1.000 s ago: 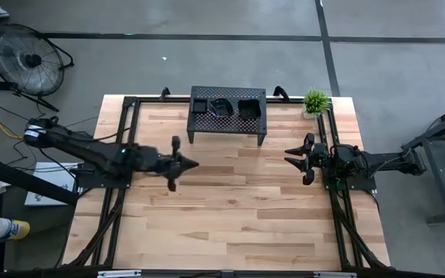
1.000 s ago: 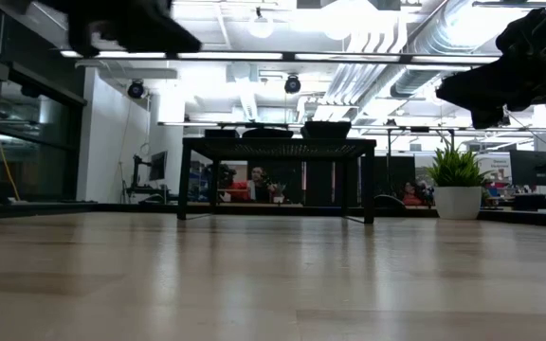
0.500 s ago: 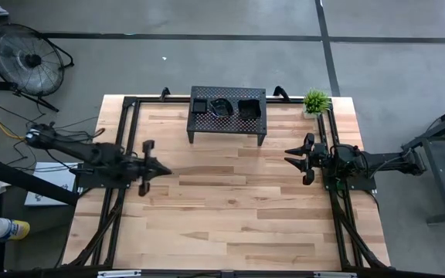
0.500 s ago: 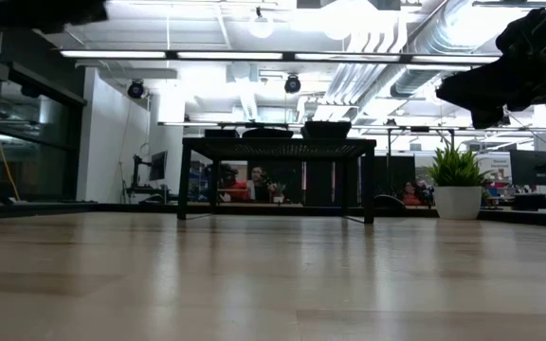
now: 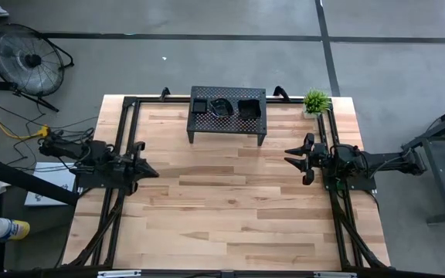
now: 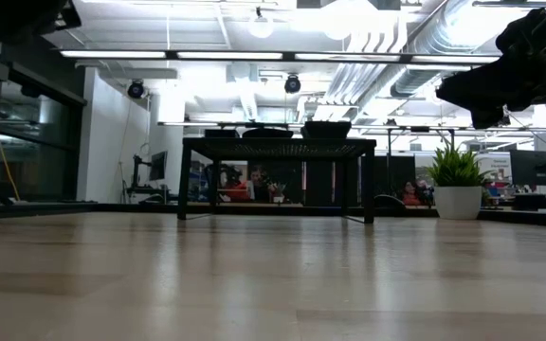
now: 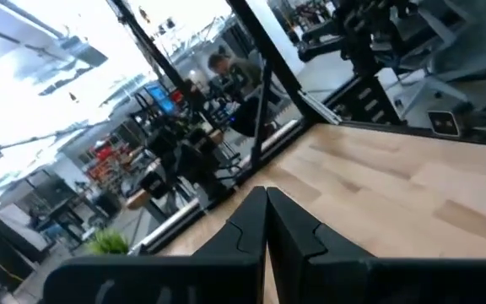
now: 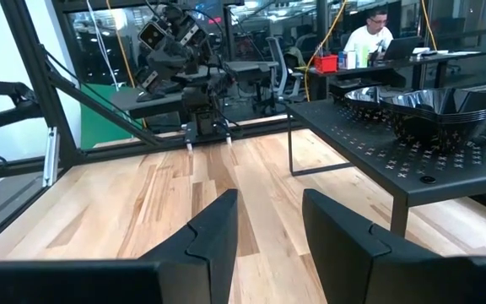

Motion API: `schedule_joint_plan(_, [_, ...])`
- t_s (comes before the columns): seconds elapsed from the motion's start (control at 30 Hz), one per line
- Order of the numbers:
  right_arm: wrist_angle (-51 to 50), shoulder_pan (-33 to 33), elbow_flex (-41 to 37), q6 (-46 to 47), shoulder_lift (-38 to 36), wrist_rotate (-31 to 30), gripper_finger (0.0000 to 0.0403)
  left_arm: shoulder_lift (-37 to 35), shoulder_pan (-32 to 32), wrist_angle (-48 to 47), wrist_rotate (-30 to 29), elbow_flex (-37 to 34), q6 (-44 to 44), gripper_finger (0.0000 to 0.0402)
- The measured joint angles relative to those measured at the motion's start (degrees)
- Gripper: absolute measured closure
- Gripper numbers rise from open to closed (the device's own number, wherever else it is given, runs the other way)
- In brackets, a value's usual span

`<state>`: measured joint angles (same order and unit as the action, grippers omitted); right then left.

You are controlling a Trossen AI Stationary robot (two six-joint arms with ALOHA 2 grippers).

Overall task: Pick & Place Mini shaped plates
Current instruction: Return to Home Position

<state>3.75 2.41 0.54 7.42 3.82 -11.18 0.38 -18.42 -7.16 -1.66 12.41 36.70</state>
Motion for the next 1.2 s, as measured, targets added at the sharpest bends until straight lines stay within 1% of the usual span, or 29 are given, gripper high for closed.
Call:
schedule_joint_plan(0.17, [0.0, 0.0, 0.0, 0.0, 0.5, 0.0, 0.0273, 0.0, 0.0, 1.1, -2.7, -1.8, -1.0, 0.0401])
schedule_joint_plan(0.2, [0.0, 0.0, 0.0, 0.0, 0.5, 0.0, 0.0273, 0.0, 0.0, 2.4, -2.4, -2.4, -1.3, 0.0401])
schedule_joint_plan(0.33, [0.0, 0.0, 0.0, 0.0, 0.6, 0.0, 0.0273, -0.2, 0.0, 11.0, 2.8, -5.5, -2.2, 0.0401])
schedule_joint_plan(0.4, [0.0, 0.0, 0.0, 0.0, 0.6, 0.0, 0.0273, 0.0, 0.0, 12.6, 3.9, -7.4, -1.9, 0.0401])
schedule_joint_plan(0.6, [0.0, 0.0, 0.0, 0.0, 0.6, 0.0, 0.0273, 0.0, 0.1, 18.6, -0.2, -10.2, 0.6, 0.0401])
schedule_joint_plan(0.73, [0.0, 0.0, 0.0, 0.0, 0.6, 0.0, 0.0273, 0.0, 0.7, 18.7, 0.8, -10.4, 1.0, 0.0401])
schedule_joint_plan(0.83, [0.0, 0.0, 0.0, 0.0, 0.6, 0.0, 0.0273, 0.0, 4.7, 17.4, 4.9, -10.4, 0.9, 0.0401])
schedule_joint_plan(1.0, [0.0, 0.0, 0.0, 0.0, 0.6, 0.0, 0.0273, 0.0, 14.7, 16.0, 17.1, -10.4, -2.3, 0.0401])
schedule_joint_plan(1.07, [0.0, 0.0, 0.0, 0.0, 0.6, 0.0, 0.0273, 0.0, 18.6, 16.4, 20.6, -10.6, -2.9, 0.0401])
schedule_joint_plan(1.13, [0.0, 0.0, 0.0, 0.0, 0.6, 0.0, 0.0273, 0.0, 22.0, 16.3, 21.4, -11.1, -4.0, 0.0401])
schedule_joint_plan(1.2, [0.0, 0.0, 0.0, 0.0, 0.6, 0.0, 0.0273, 0.0, 24.8, 14.3, 20.2, -11.4, -4.7, 0.0401])
